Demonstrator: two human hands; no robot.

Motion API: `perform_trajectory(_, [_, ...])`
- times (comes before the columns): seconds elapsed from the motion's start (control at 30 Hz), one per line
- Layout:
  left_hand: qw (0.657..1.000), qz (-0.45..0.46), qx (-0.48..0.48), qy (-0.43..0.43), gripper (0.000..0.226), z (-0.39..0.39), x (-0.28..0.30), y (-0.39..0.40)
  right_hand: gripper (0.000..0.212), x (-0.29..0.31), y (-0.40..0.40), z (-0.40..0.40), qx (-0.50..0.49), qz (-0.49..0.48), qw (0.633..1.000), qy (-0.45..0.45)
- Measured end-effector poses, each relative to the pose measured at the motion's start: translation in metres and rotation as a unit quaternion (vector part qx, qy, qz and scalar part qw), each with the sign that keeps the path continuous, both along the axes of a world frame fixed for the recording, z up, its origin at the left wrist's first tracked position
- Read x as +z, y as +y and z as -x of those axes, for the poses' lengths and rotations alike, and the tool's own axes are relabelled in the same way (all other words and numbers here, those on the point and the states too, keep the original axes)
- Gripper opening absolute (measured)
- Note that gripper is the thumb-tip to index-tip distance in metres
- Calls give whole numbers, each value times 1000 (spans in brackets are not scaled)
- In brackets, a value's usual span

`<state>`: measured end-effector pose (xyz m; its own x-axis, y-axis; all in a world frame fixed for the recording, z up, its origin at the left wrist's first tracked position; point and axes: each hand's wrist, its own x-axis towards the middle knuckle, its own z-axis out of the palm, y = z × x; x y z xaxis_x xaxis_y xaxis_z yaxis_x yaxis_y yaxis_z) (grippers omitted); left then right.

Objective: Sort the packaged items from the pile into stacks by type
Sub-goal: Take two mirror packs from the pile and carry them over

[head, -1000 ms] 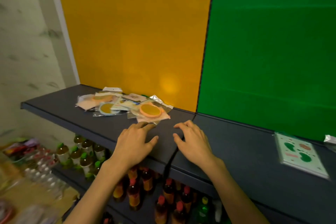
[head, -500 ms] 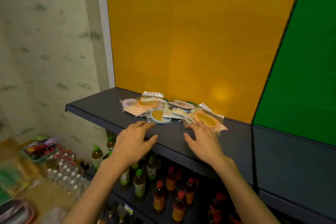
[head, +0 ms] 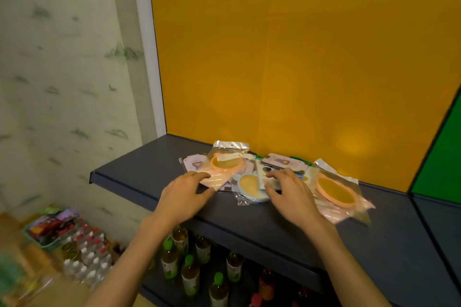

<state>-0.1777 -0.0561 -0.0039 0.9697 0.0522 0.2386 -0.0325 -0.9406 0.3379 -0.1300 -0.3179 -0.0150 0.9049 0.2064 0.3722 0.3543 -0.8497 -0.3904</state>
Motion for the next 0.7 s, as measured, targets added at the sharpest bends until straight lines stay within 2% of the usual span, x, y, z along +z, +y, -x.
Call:
perform_trajectory(0.33, [998,34,2,46,46,-94,-15,47,38,-13,26,-49,-67,28,997,20])
perform_trajectory(0.57, [996,78,-33,25,26,-140,-17,47,35,-12,27,-48,-110,46,993,12])
perform_trajectory(0.7, [994,97,-35,38,33,-159,-17,40,41,-16,27,-42,-136,65,988,17])
